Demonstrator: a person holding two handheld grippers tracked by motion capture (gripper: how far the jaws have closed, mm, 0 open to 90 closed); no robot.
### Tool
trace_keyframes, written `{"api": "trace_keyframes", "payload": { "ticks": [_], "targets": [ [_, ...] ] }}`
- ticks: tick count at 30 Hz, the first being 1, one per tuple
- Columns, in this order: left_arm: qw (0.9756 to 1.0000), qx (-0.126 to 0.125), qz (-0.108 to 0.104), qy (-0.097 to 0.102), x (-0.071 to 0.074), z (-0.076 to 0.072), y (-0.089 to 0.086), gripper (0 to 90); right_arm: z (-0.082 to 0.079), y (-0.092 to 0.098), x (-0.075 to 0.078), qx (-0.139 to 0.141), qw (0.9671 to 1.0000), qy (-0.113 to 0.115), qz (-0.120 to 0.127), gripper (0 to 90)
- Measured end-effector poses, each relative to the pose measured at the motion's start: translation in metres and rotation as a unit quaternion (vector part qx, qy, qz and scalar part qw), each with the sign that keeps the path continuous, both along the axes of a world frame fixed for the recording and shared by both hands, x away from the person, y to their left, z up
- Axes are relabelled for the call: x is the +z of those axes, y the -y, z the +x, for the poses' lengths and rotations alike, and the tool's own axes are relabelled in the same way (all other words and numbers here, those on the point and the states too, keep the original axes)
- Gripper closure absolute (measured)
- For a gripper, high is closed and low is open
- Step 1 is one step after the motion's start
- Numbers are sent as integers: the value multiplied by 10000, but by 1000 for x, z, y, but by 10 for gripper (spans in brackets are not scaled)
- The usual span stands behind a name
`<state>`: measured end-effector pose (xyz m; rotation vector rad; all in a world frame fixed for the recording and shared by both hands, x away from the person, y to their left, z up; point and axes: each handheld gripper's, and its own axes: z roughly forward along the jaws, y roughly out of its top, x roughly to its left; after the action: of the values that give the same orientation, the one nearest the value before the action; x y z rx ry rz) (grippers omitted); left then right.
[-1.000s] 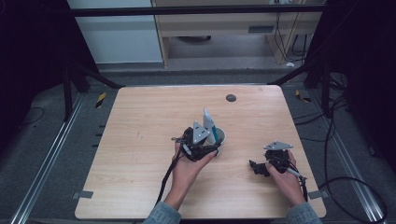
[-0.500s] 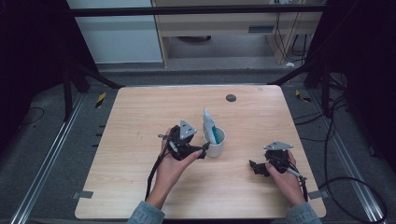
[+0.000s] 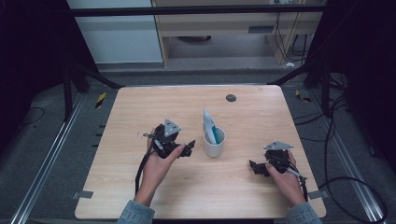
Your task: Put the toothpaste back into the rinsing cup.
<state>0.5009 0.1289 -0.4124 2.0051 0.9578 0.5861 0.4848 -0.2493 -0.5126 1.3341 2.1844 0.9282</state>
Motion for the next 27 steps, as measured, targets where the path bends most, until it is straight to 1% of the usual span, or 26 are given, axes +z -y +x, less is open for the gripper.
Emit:
{"api": "trace_keyframes", "payload": {
  "ticks": [1,5,8,9,10,12,13,14,15,18,19,20,22,23,25,27],
  "targets": [
    [10000,57,40,-7,0,1,-6,55,0,0,0,3,10000,3,5,6],
    [9998,174,97,18,0,3,-19,50,0,0,0,4,10000,4,3,6],
    [9995,308,14,41,0,4,-31,50,0,0,0,-1,10000,0,-2,6],
    [9995,308,14,41,0,4,-31,49,0,0,0,-1,10000,0,-2,6],
    [9993,381,-6,39,0,5,-39,49,0,0,0,-15,10000,1,-2,6],
    [9989,458,-23,31,-1,6,-47,47,-1,0,0,-31,10000,2,1,6],
    [9989,458,-23,31,-1,6,-47,46,-1,0,0,-31,10000,2,1,6],
    [9987,518,-6,-3,-3,7,-53,46,-1,0,0,-33,10000,6,-8,6],
    [9985,541,35,-19,-4,8,-56,46,-1,0,0,-34,10000,6,-9,6],
    [9979,640,57,-50,-9,10,-63,46,-1,0,0,-41,10000,6,-8,6],
    [9977,666,103,-75,-10,11,-66,46,-1,0,0,-40,10000,4,-7,6],
    [9977,666,103,-75,-10,11,-66,46,-1,0,0,-40,10000,4,-7,6],
    [9968,768,178,-93,-16,13,-72,46,-1,0,0,-42,10000,9,2,6],
    [9958,855,273,-156,-21,16,-78,46,-1,0,0,-42,10000,9,4,6],
    [9949,913,352,-256,-27,19,-85,46,-1,0,0,-41,10000,10,3,6],
    [9937,986,385,-372,-33,21,-91,47,-1,0,0,-35,10000,11,-1,5]
  ]
}}
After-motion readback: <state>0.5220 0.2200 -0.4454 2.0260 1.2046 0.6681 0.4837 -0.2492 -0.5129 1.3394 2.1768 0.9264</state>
